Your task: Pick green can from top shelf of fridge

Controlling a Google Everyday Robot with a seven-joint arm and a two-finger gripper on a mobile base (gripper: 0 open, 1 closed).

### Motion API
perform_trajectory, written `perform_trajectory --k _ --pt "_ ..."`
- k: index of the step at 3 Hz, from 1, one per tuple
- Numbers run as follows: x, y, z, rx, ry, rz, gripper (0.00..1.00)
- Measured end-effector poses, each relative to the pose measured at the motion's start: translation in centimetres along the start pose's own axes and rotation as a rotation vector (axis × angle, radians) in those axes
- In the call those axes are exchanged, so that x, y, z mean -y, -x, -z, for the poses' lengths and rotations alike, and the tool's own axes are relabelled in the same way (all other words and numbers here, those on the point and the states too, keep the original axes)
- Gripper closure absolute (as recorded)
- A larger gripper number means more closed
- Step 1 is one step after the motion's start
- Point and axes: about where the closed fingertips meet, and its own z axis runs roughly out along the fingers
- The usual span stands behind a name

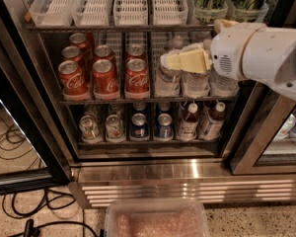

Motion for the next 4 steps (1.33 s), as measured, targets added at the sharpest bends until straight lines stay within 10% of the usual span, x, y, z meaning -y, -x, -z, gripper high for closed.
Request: perform_trajectory --k 4 --pt "5.3 4.4 0.5 0.108 -0.227 0.044 0.4"
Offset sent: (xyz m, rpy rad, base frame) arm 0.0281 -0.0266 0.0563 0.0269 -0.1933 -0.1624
